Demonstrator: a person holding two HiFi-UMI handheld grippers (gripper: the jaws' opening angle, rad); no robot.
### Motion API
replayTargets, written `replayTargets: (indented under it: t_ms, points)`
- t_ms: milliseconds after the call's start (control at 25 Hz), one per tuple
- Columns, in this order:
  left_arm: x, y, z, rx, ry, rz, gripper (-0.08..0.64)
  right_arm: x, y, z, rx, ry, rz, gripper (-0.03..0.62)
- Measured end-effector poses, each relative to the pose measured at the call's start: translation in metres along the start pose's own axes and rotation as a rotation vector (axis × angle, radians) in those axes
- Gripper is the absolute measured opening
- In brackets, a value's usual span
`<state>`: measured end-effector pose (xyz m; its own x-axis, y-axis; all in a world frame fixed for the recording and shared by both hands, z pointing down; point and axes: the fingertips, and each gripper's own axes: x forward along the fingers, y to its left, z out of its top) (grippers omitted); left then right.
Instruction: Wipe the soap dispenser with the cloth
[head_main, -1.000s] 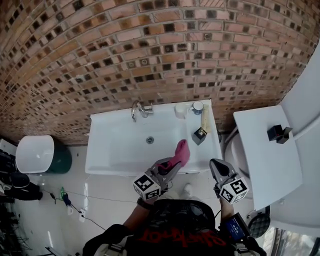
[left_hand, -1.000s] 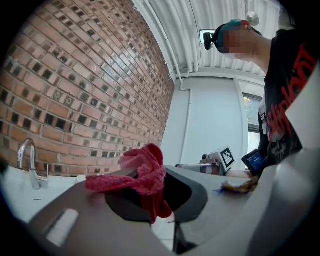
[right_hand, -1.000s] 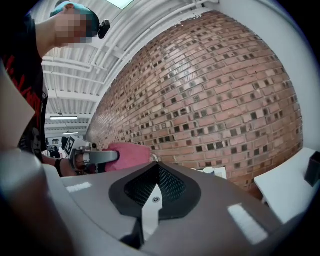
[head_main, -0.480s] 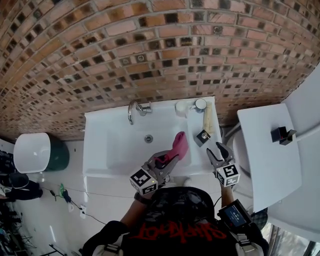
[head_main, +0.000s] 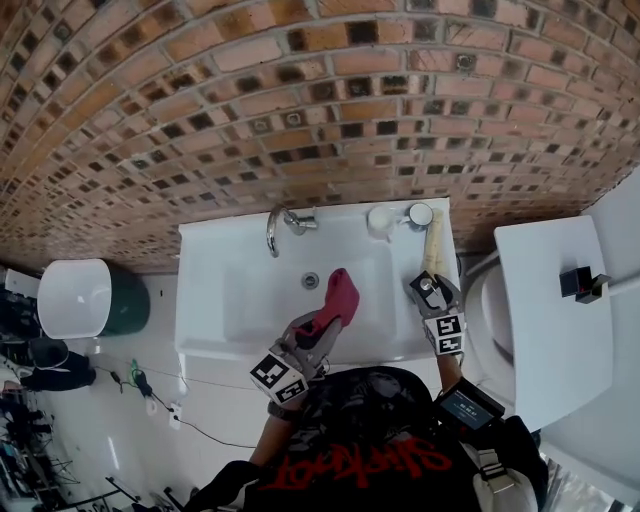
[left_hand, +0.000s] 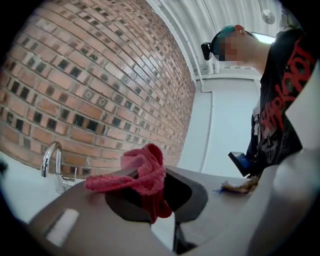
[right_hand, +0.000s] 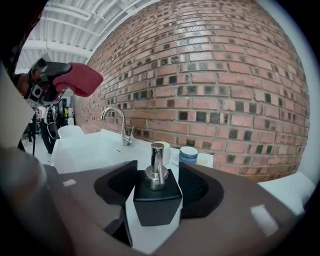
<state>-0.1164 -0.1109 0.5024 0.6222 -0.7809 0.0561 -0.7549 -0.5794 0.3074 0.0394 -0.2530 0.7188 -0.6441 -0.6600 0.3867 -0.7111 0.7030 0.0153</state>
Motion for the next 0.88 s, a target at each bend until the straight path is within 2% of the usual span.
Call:
replayTargets:
  t_ms: [80, 240, 360, 520, 600, 760, 880]
  points:
    - [0.001, 0.005, 0.001, -0.006, -0.003, 0.022, 0.04, 0.01, 0.001, 0.001, -0.02, -0.004, 0.007, 0.245]
    - [0.007, 0.009, 0.0, 0.002, 0.007, 0.018, 0.04, 0.021, 0.006, -0.001, -0.062, -0.016, 0.008, 0.16]
    - [0.013, 0.01, 0.0, 0.002, 0.011, 0.007, 0.04, 0.024, 0.006, -0.002, -0.056, 0.023, 0.017, 0.157]
    - [0.018, 0.009, 0.001, -0.002, 0.015, -0.014, 0.04, 0.018, 0.014, 0.003, -0.074, 0.079, 0.071, 0.149]
    - [0.021, 0.009, 0.001, -0.002, 0.014, -0.028, 0.04, 0.007, 0.018, 0.021, -0.079, 0.058, 0.092, 0.149]
    - [0.029, 0.007, -0.002, 0.015, 0.011, -0.084, 0.04, -0.027, 0.023, 0.083, -0.075, -0.063, 0.119, 0.147]
    - [0.037, -0.001, 0.0, 0.02, 0.015, -0.132, 0.04, -0.057, 0.028, 0.131, -0.035, -0.158, 0.192, 0.147]
